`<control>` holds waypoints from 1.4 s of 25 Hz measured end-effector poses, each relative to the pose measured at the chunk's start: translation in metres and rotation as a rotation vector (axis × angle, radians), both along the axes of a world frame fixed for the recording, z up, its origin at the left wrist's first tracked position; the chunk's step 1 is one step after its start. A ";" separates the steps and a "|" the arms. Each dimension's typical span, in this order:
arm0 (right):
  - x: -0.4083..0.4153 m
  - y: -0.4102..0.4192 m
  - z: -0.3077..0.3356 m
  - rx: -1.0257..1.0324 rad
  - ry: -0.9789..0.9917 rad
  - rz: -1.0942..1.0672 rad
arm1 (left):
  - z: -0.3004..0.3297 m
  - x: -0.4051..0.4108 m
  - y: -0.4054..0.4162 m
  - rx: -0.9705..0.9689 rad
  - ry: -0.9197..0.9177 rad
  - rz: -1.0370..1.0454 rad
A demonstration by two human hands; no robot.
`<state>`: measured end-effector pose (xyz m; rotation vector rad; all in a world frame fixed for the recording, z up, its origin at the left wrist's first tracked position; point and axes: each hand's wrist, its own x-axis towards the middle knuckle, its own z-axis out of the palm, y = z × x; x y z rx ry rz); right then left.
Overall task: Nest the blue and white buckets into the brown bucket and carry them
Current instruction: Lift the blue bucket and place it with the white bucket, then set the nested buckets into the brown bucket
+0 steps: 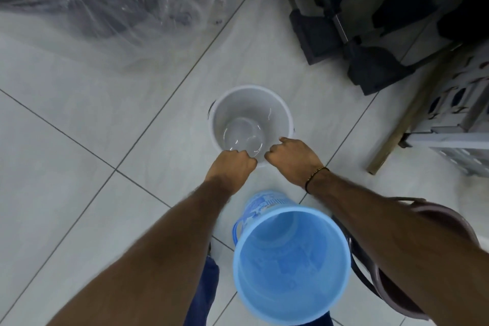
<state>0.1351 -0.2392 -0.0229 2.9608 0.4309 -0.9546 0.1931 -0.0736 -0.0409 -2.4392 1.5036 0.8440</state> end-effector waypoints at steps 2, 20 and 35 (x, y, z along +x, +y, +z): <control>-0.012 0.009 -0.014 -0.001 0.021 -0.002 | -0.013 -0.011 0.007 0.020 -0.010 -0.039; -0.067 -0.031 0.233 -0.066 0.026 0.015 | 0.222 -0.046 0.018 -0.283 -0.092 -0.102; -0.295 0.025 0.201 -0.004 0.273 0.021 | 0.202 -0.291 0.065 -0.053 0.126 0.062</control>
